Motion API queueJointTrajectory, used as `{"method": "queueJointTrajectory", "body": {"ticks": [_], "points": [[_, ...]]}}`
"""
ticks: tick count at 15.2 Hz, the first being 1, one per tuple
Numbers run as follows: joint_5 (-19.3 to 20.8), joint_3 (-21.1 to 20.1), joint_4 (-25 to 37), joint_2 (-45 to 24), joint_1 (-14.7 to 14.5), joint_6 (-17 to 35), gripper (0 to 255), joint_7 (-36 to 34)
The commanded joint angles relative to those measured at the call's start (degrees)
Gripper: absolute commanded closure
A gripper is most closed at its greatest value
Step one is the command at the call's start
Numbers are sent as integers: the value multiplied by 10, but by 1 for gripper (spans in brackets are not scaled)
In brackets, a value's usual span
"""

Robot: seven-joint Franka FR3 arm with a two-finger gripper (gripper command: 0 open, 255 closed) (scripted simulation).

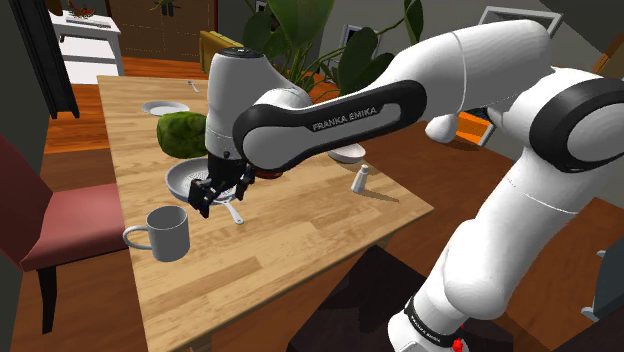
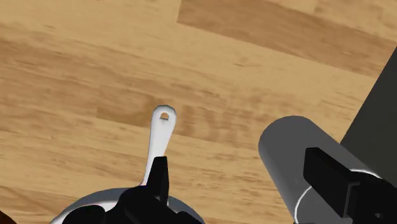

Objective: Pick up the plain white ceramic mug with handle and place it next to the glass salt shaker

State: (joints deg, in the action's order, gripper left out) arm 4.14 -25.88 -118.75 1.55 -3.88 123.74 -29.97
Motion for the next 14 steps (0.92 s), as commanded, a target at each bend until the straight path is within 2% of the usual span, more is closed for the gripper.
{"method": "queueJointTrajectory", "body": {"ticks": [1, 5, 14], "points": [[27, -8, 48, -51, -5, 5, 0, -32], [75, -11, 134, -138, -30, 10, 0, -88], [98, -2, 120, -173, -36, 55, 0, -102]]}}
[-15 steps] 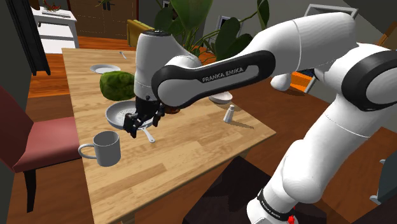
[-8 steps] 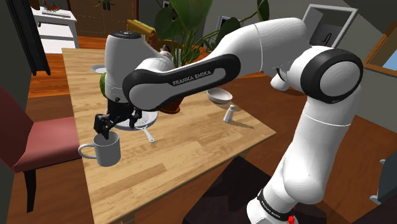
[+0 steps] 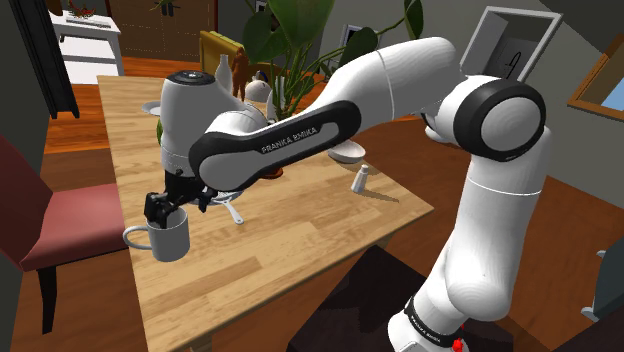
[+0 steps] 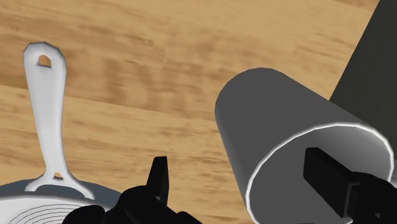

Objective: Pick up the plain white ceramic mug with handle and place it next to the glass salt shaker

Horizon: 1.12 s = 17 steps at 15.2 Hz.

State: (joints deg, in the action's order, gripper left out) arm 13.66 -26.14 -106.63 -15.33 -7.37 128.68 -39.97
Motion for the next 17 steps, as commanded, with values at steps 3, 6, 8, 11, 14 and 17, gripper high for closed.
{"method": "queueJointTrajectory", "body": {"ticks": [3, 6, 8, 11, 14, 17], "points": [[3, 1, -1, -4, -1, 5, 0, -2], [3, 1, -1, -4, -1, 5, 0, -2], [3, 1, -2, -4, -1, 5, 255, -2], [3, 1, -2, -4, -1, 5, 255, -2], [3, 1, -1, -4, -1, 5, 255, -2], [3, 1, -1, -4, -1, 5, 255, -2]]}}
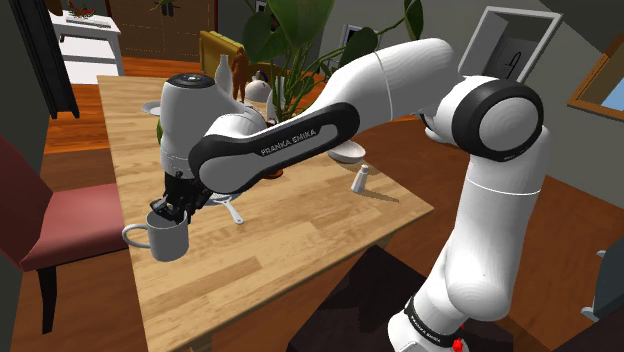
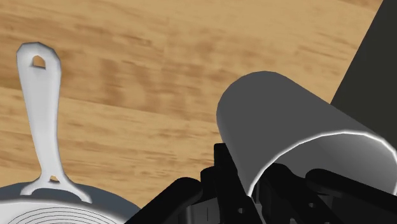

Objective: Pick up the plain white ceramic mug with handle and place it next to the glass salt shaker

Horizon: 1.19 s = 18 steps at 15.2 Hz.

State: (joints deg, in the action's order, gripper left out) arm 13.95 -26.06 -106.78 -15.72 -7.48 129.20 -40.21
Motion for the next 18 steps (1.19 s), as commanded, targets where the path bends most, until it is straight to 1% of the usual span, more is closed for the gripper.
{"method": "queueJointTrajectory", "body": {"ticks": [1, 18], "points": [[-3, -1, 4, 3, 1, -6, 255, 2], [-34, -11, 88, 41, 5, -123, 255, 29]]}}
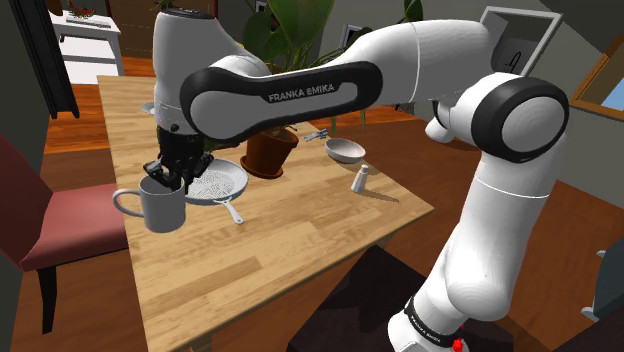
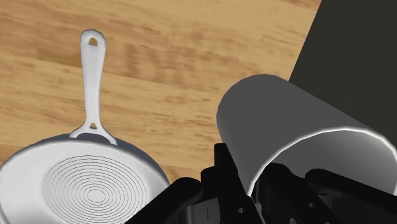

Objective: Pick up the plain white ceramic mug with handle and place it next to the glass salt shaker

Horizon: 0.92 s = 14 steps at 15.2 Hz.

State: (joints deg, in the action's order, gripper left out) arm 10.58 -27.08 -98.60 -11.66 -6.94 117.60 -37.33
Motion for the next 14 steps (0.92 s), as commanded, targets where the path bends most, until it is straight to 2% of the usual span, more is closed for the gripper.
{"method": "queueJointTrajectory", "body": {"ticks": [1, 14], "points": [[-2, -1, 13, 2, -1, -15, 255, 2], [-7, -4, 111, 4, -5, -113, 255, 12]]}}
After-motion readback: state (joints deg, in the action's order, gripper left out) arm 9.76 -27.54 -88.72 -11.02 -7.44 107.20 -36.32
